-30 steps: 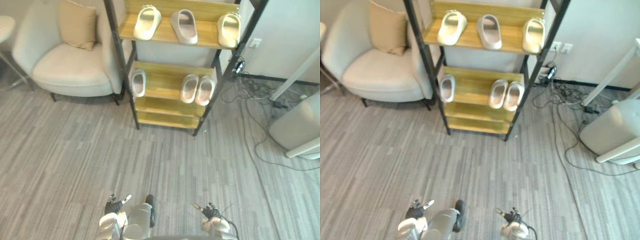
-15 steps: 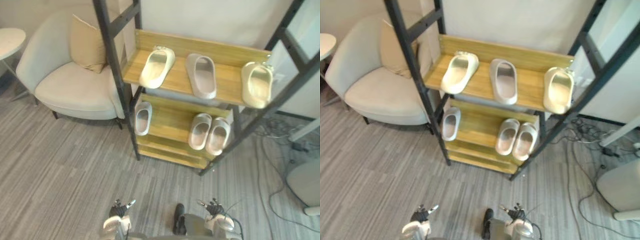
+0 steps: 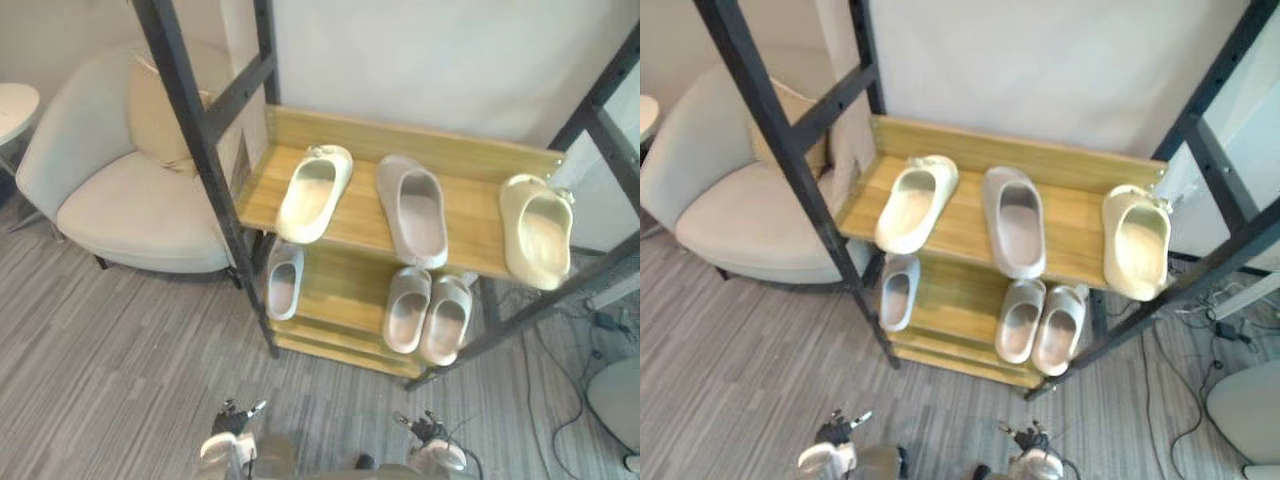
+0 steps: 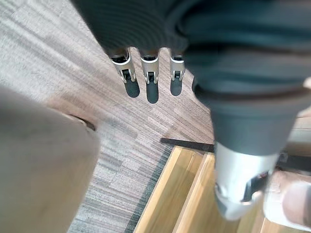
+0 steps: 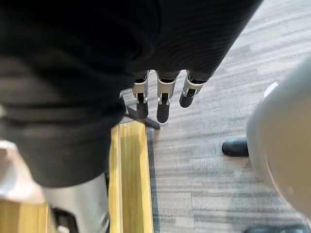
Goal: Organize the slippers on the shoe rack
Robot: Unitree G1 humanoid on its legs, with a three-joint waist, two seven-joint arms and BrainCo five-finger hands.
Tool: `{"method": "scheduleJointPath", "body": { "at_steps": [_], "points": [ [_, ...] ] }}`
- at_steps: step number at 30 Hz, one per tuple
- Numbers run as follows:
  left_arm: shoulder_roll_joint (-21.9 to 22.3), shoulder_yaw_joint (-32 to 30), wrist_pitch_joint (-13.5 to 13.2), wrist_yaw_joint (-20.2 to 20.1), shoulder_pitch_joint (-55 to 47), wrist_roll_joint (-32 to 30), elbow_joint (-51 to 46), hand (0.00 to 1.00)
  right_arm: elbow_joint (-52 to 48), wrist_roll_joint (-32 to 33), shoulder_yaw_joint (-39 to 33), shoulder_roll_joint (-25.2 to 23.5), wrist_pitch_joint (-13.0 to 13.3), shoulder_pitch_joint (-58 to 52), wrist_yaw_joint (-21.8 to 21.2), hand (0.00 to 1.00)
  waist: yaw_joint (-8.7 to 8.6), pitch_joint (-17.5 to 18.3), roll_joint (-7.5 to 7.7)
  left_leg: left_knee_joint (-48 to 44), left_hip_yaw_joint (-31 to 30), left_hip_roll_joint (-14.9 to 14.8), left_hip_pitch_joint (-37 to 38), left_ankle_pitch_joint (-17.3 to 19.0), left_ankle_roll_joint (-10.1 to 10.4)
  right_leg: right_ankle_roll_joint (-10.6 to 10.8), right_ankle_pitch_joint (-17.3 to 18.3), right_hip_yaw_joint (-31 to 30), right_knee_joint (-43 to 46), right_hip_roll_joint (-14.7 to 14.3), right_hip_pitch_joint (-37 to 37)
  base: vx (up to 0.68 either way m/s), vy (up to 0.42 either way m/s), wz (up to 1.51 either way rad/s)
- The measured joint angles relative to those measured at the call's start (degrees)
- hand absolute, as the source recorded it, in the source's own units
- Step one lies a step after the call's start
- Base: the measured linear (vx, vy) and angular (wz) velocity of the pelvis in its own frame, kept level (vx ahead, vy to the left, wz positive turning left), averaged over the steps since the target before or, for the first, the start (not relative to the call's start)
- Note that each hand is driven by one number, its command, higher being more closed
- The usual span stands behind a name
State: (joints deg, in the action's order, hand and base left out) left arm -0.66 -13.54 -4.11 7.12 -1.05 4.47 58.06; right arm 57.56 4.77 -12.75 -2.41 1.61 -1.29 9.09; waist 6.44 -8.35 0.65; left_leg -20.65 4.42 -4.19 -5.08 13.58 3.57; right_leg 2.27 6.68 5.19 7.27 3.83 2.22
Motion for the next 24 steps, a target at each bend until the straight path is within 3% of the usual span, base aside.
{"method": "scheduleJointPath", "body": {
  "at_steps": [3,18,20,24],
  "points": [
    [-0.24,0.66,0.09,-0.03,0.11,-1.08,0.62,0.00,-0.03,-0.17,0.03,-0.26,0.01,0.02,-0.06,0.00,-0.02,0.10,0.01,0.86,1.38,0.72,0.98,0.12,-0.25,1.16,-0.82,-2.10,-1.72,0.51,0.42,0.05,0.082,-0.33],
    [-0.93,1.78,0.64,0.02,-0.26,-2.19,2.86,0.00,-0.08,0.24,2.48,2.61,0.06,-1.17,0.38,0.00,-0.28,1.91,0.09,6.46,4.35,1.40,5.22,-1.22,-1.51,1.31,-4.19,-7.11,-6.66,0.19,1.78,0.00,0.011,-0.17],
    [-1.43,2.06,0.62,0.10,-0.25,-2.18,3.03,0.00,-3.91,0.24,4.09,3.10,0.07,-2.71,0.82,0.00,-0.34,2.00,0.15,6.55,4.38,1.61,5.22,-1.35,-1.68,1.41,-4.46,-7.34,-6.87,0.35,1.76,-0.02,0.023,-0.05],
    [-1.86,2.83,0.62,0.24,-0.47,-2.19,3.23,0.00,-23.44,0.23,6.98,4.90,0.57,-7.76,0.90,0.00,-0.90,2.39,0.36,6.85,5.17,1.92,5.22,-1.54,-1.90,1.60,-5.34,-8.76,-7.55,0.58,1.32,-0.04,0.027,-0.13]
  ]
}}
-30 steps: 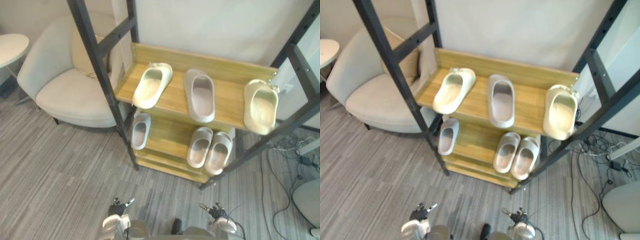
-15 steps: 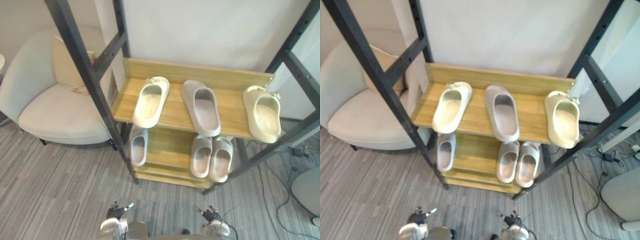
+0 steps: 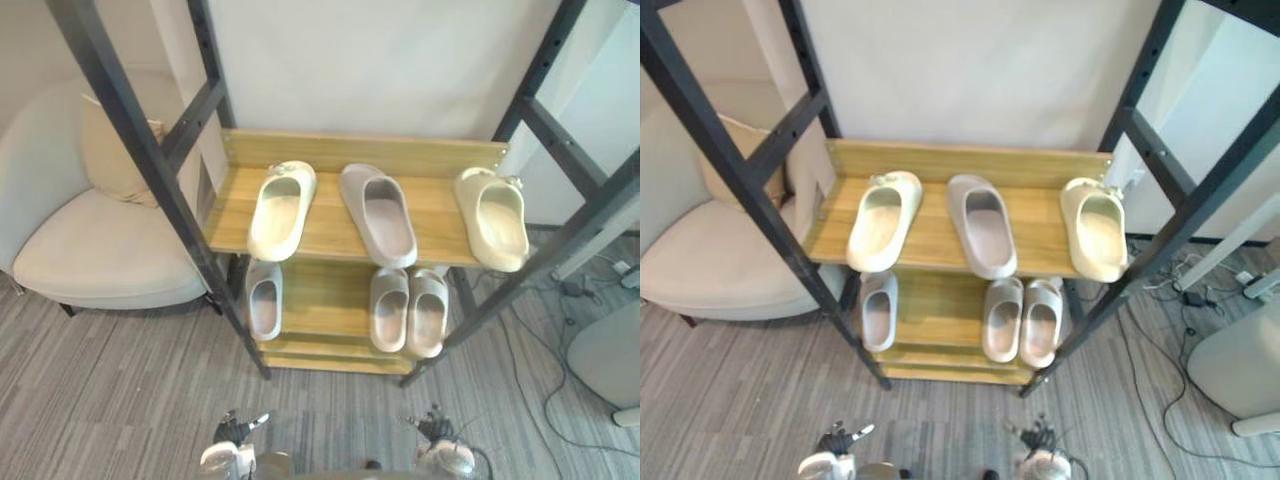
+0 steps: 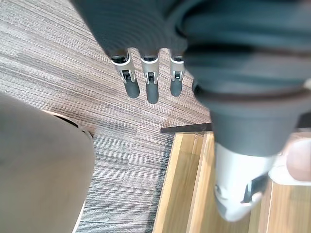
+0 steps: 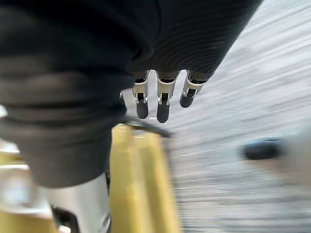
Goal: Organize the slippers on the shoe rack
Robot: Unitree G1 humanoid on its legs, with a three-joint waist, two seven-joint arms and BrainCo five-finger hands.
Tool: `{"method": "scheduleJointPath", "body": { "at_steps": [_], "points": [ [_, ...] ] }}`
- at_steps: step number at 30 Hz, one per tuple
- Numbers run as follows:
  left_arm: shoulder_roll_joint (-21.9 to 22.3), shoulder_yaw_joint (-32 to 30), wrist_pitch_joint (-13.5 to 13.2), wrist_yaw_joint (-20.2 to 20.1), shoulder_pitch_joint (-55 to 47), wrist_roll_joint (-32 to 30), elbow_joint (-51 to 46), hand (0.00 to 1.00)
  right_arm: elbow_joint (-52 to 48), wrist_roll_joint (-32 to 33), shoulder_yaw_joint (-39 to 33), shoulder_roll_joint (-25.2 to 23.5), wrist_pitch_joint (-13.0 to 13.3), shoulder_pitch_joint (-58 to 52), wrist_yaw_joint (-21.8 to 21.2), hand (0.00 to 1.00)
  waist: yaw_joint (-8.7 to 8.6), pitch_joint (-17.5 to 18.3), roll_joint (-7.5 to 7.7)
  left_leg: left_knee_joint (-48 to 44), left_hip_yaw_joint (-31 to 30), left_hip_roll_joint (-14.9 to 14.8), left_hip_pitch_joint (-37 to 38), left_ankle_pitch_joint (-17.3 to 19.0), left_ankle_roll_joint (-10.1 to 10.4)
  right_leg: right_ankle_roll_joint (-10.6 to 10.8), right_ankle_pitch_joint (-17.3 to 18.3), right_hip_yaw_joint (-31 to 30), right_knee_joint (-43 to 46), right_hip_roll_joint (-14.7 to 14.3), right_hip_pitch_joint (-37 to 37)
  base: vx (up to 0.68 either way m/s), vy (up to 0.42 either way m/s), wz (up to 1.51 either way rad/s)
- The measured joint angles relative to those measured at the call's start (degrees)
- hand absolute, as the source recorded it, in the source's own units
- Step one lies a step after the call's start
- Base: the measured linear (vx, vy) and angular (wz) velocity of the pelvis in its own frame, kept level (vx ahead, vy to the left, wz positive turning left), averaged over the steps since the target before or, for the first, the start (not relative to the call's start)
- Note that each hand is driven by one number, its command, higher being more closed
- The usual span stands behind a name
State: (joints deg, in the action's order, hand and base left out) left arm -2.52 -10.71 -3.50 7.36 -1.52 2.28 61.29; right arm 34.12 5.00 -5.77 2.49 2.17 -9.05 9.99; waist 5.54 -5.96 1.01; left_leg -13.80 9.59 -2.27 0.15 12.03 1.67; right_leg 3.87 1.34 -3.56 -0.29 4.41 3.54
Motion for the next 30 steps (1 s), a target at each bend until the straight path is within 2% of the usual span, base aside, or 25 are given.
{"method": "scheduleJointPath", "body": {
  "at_steps": [1,6,10,15,17,21,27,30],
  "points": [
    [-0.16,0.46,-0.02,0.00,-0.04,-0.01,-0.02,0.00,-2.11,-0.03,0.00,0.16,0.19,-0.47,0.00,0.00,0.00,0.17,0.08,0.17,0.22,0.01,0.01,-0.09,0.00,0.08,-0.11,-0.23,0.00,0.02,-0.20,-0.04,0.016,-0.22],
    [-0.69,1.17,-0.05,-0.07,-1.35,-0.70,-1.09,0.00,-26.76,-1.10,2.01,-0.25,1.21,-8.06,-0.14,0.00,-1.01,0.62,0.66,1.47,1.25,0.33,1.04,-0.54,-0.02,0.41,-0.62,-1.64,-0.08,0.14,-0.91,-0.03,0.008,-0.16],
    [-0.95,1.65,-0.42,-0.12,-2.20,-1.09,-1.30,0.00,-35.97,-3.23,4.08,-0.34,1.97,-11.23,-0.39,0.00,-2.35,0.69,0.74,1.69,1.96,0.56,1.23,-0.53,-0.01,0.68,-1.10,-2.99,-0.24,0.26,-1.45,-0.02,0.015,-0.17],
    [-1.22,4.01,-1.17,-0.24,-2.27,-1.15,-1.25,0.00,-43.45,-6.51,5.49,-0.30,3.17,-12.21,-0.56,0.00,-2.41,0.71,0.71,1.78,1.77,1.05,1.21,-0.53,-0.02,1.00,-1.95,-3.56,-1.15,0.59,-1.49,-0.01,0.012,-0.09],
    [-1.55,5.30,-1.29,-0.28,-2.25,-1.15,-1.24,0.00,-46.45,-7.53,6.49,-0.28,4.43,-12.02,-0.69,0.00,-2.41,0.76,0.74,1.78,1.17,1.32,1.11,-0.58,-0.11,1.05,-1.98,-3.50,-1.15,0.72,-1.48,-0.01,0.004,0.04],
    [-2.39,7.90,-1.78,-0.44,-2.19,-1.15,-1.23,0.00,-48.64,-9.43,6.49,0.13,5.11,-10.54,-0.77,0.00,-2.42,0.83,0.80,1.78,0.40,1.73,0.88,-0.59,-0.14,1.18,-2.06,-3.40,-1.25,0.97,-1.54,0.00,0.000,0.03],
    [-3.14,9.69,-2.43,-1.54,-2.02,-1.24,-1.06,0.00,-51.84,-8.62,5.99,3.85,6.92,-4.06,-0.71,0.00,-2.45,0.87,0.86,1.41,-0.94,2.20,0.04,-0.55,-0.20,1.24,-2.10,-2.92,-1.02,1.20,-1.71,0.00,-0.004,0.06],
    [-3.15,9.67,-2.49,-1.77,-1.95,-1.24,-1.06,0.00,-51.90,-7.17,5.96,5.94,6.99,0.36,-0.77,0.00,-2.31,0.84,0.82,1.19,-2.00,2.24,-0.29,-0.58,-0.27,1.24,-2.10,-2.37,-1.00,1.15,-1.80,0.00,-0.019,0.07]
  ]
}}
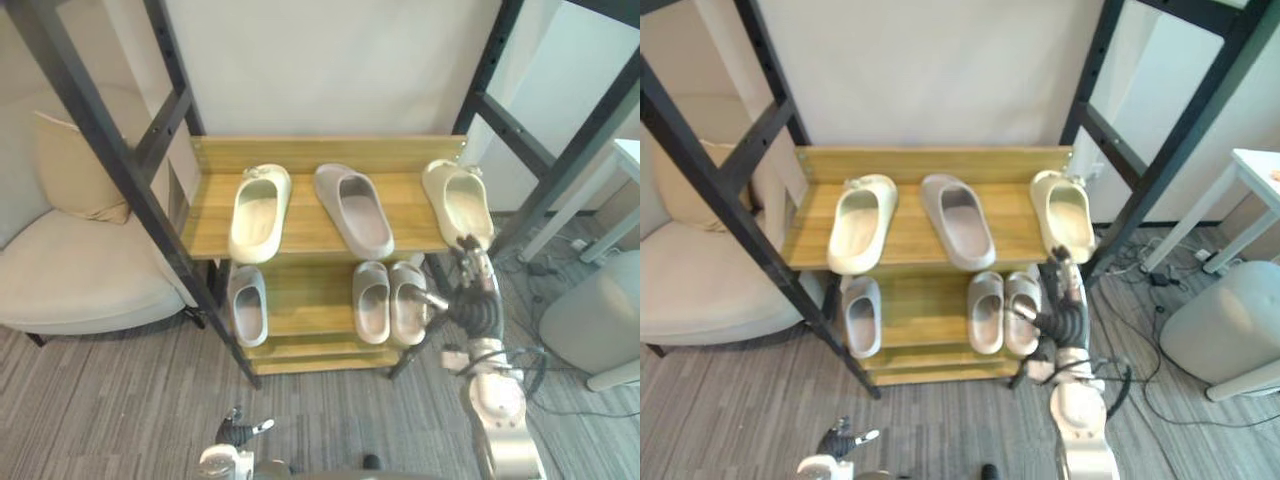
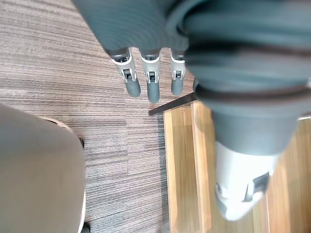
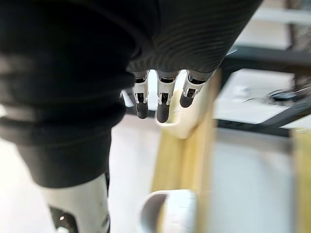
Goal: Organize the slippers on the shoe rack
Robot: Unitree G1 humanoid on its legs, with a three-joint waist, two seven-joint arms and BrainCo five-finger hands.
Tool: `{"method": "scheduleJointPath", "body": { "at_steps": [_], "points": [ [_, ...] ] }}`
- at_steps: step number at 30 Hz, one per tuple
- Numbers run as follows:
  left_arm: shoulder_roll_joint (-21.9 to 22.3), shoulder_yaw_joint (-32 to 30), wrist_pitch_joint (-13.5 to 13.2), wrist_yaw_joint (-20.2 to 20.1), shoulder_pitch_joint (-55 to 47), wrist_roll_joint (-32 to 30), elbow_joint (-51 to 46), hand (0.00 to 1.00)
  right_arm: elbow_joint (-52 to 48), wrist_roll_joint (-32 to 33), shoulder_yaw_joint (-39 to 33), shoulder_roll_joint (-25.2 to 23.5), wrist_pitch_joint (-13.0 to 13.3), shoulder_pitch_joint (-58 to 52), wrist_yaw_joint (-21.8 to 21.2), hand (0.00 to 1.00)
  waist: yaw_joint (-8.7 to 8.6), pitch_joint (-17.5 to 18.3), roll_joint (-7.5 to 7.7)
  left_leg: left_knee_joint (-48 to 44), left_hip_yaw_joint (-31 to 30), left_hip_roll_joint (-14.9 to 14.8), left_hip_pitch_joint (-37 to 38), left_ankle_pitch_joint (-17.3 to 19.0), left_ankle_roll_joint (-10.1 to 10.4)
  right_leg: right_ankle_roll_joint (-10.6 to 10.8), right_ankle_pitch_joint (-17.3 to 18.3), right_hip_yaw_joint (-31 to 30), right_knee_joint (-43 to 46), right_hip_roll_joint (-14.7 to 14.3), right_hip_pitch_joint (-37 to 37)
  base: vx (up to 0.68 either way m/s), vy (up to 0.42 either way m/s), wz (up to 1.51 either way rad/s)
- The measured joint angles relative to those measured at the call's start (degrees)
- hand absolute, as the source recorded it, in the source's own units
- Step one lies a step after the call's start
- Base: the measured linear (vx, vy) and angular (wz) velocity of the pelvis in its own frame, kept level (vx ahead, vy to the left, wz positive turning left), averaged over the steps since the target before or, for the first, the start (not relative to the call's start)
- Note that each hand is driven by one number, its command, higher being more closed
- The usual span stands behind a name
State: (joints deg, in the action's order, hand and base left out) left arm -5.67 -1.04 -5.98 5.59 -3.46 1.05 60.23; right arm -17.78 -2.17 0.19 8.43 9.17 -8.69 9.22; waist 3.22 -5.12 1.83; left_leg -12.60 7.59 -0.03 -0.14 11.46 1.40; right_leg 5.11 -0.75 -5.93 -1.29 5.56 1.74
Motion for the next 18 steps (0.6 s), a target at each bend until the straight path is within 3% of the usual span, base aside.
{"method": "scheduleJointPath", "body": {
  "at_steps": [9,18],
  "points": [
    [-0.10,-0.06,-0.59,-1.17,0.06,0.00,-0.27,0.00,1.29,2.33,-2.81,7.95,0.07,9.56,0.15,0.00,0.32,-0.18,-0.17,-1.02,-2.26,0.13,-1.83,0.18,-0.39,-0.01,0.02,1.76,-0.02,0.00,-0.45,0.00,-0.016,0.09],
    [-0.13,-0.06,-0.88,-1.60,0.03,0.01,-1.08,0.00,13.22,7.32,-4.42,17.39,-0.31,20.97,-0.14,0.00,0.88,-0.48,0.01,-1.19,-4.14,0.59,-2.80,0.13,-0.49,0.01,0.23,2.80,-0.20,0.15,-0.68,0.00,-0.013,0.06]
  ]
}}
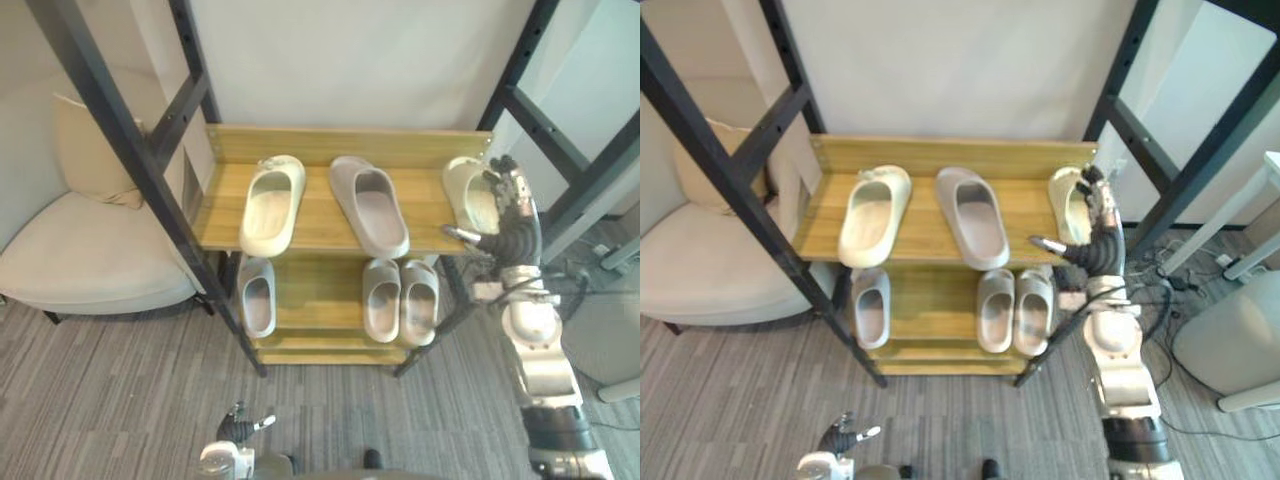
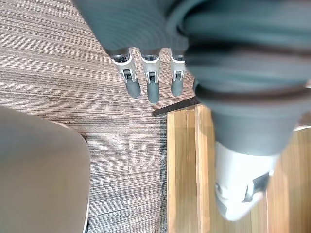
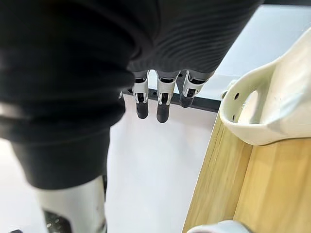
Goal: Organize the slippers on the shoe rack
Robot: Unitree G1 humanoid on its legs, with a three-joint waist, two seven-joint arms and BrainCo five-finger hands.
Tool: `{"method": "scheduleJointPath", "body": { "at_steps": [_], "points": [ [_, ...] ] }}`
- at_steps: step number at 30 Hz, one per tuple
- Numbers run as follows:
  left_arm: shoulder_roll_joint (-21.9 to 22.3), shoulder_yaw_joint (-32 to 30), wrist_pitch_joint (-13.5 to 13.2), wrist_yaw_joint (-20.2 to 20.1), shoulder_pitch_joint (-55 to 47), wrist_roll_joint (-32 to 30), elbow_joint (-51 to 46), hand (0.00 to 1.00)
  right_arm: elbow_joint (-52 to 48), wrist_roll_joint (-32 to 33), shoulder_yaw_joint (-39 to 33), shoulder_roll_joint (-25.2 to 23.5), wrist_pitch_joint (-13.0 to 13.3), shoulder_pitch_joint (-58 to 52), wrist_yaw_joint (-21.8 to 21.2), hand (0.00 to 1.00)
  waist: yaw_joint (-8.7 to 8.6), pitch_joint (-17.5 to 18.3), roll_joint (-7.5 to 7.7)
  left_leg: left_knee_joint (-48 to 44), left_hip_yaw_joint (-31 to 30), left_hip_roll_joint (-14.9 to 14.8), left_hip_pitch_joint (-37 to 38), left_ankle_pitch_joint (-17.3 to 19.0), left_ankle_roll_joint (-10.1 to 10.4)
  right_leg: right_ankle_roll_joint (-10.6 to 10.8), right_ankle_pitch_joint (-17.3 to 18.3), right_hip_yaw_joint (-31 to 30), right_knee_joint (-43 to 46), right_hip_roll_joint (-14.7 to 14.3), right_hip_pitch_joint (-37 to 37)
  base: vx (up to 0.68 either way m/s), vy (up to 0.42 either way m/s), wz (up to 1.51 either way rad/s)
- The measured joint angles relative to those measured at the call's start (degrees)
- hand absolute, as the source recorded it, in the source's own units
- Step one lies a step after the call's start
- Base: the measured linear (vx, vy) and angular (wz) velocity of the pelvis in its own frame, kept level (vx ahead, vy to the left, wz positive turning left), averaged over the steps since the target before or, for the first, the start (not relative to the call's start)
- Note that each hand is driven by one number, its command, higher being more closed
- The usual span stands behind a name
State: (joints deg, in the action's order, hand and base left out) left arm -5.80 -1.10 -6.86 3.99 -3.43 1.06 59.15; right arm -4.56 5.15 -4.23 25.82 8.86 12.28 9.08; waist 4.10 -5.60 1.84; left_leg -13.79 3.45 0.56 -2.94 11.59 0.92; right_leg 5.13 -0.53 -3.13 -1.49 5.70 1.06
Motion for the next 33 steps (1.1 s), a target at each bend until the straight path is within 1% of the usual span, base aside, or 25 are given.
{"method": "scheduleJointPath", "body": {
  "at_steps": [1,3,4,6,10,13,17,21,23,27,29,32,33],
  "points": [
    [-0.01,-0.01,0.00,-0.14,0.00,0.01,-0.02,0.00,0.82,0.02,0.02,0.48,0.00,0.69,-0.08,0.00,0.01,-0.01,0.02,-0.01,-0.14,0.05,-0.03,-0.01,-0.01,0.00,0.00,0.11,-0.02,0.02,0.02,0.00,-0.016,0.10],
    [-0.06,-0.02,-0.05,-0.64,0.00,0.11,-0.37,0.00,5.41,0.56,0.30,3.62,-0.44,4.89,-0.28,0.00,0.15,-0.17,0.23,-0.01,-0.96,0.25,-0.27,-0.04,-0.07,0.00,0.02,0.90,-0.10,0.14,0.06,0.00,-0.018,0.10],
    [-0.07,-0.01,-0.05,-0.68,0.00,0.14,-0.47,0.00,6.18,0.74,0.54,4.34,-0.54,5.74,-0.35,0.00,0.19,-0.25,0.25,-0.02,-0.99,0.26,-0.30,-0.04,-0.07,0.00,0.02,0.93,-0.11,0.15,0.05,0.00,-0.014,0.05],
    [-0.08,-0.02,-0.10,-0.75,0.00,0.20,-1.32,0.00,9.22,1.88,2.58,7.61,-0.63,9.56,-0.83,0.00,0.54,-1.00,0.42,-0.04,-1.05,0.29,-0.33,-0.04,-0.08,0.00,0.02,0.94,-0.13,0.15,0.04,0.00,0.000,0.00],
    [-0.10,-0.06,-0.17,-0.80,0.00,0.24,-1.77,0.00,13.92,2.24,6.04,10.21,-0.90,14.30,-2.05,0.00,0.78,-1.16,0.59,-0.26,-1.45,0.37,-1.17,-0.04,-0.12,0.00,0.01,1.15,-0.14,0.16,-0.63,0.00,-0.003,0.01],
    [-0.07,-0.06,-0.20,-0.79,0.00,0.26,-2.02,0.00,17.64,2.36,8.14,10.97,-1.62,17.32,-2.45,0.00,1.12,-1.23,0.64,-0.24,-1.87,0.42,-1.23,-0.03,-0.18,-0.01,0.00,1.19,-0.08,0.13,-0.73,0.00,0.000,0.00],
    [-0.07,-0.18,-0.22,-0.82,0.00,0.32,-2.30,0.00,21.18,2.41,12.24,12.98,-1.74,21.37,-3.78,0.00,1.26,-1.42,0.69,-0.32,-2.32,0.54,-1.81,-0.04,-0.25,-0.02,-0.02,1.42,-0.08,0.16,-1.10,0.00,-0.007,0.03],
    [0.01,-0.21,-0.35,-0.82,0.01,1.46,-2.94,0.00,25.73,2.55,16.19,13.06,-2.07,25.69,-4.49,0.00,1.81,-2.19,0.74,-0.37,-2.61,0.56,-2.05,-0.08,-0.31,-0.04,-0.03,1.74,-0.08,0.15,-1.17,0.00,-0.008,0.03],
    [0.05,-0.19,-0.39,-0.87,0.02,1.49,-3.66,0.00,27.25,2.47,16.97,13.05,-2.53,27.24,-4.61,0.00,2.08,-2.89,0.65,-0.36,-2.84,0.58,-2.19,-0.15,-0.41,-0.17,-0.14,2.05,-0.08,0.15,-1.17,-0.01,-0.017,0.07],
    [0.18,-0.21,-0.56,-0.86,0.02,1.69,-3.79,0.00,30.87,2.16,18.77,12.99,-2.95,28.44,-4.78,0.00,2.37,-2.96,0.57,-0.32,-3.81,0.69,-2.52,-0.29,-0.59,-0.35,-0.30,2.80,-0.08,0.14,-1.04,0.01,-0.014,0.12],
    [0.37,-0.21,-0.93,-0.82,0.03,2.12,-3.85,0.00,34.25,2.05,20.45,12.87,-3.32,30.56,-4.91,0.00,2.42,-3.47,0.12,-0.22,-4.16,0.61,-2.77,-0.55,-0.96,-0.97,-1.08,2.91,-0.12,-0.03,-1.03,0.01,-0.002,0.03],
    [0.51,-0.23,-1.46,-0.82,0.14,3.02,-4.05,0.00,37.10,1.53,20.53,12.38,-3.86,32.73,-4.98,0.00,2.52,-4.48,-0.20,0.05,-4.23,0.59,-2.76,-0.98,-1.43,-1.15,-2.07,2.91,-0.30,-0.08,-1.02,-0.03,0.008,0.01],
    [0.51,-0.23,-1.47,-0.82,0.26,3.31,-4.11,0.00,38.27,1.44,20.54,12.25,-4.23,33.43,-4.96,0.00,2.81,-4.68,-0.17,0.87,-4.24,0.65,-2.70,-1.57,-1.48,-1.20,-2.69,2.96,-0.51,-0.07,-1.23,-0.04,0.009,0.02]
  ]
}}
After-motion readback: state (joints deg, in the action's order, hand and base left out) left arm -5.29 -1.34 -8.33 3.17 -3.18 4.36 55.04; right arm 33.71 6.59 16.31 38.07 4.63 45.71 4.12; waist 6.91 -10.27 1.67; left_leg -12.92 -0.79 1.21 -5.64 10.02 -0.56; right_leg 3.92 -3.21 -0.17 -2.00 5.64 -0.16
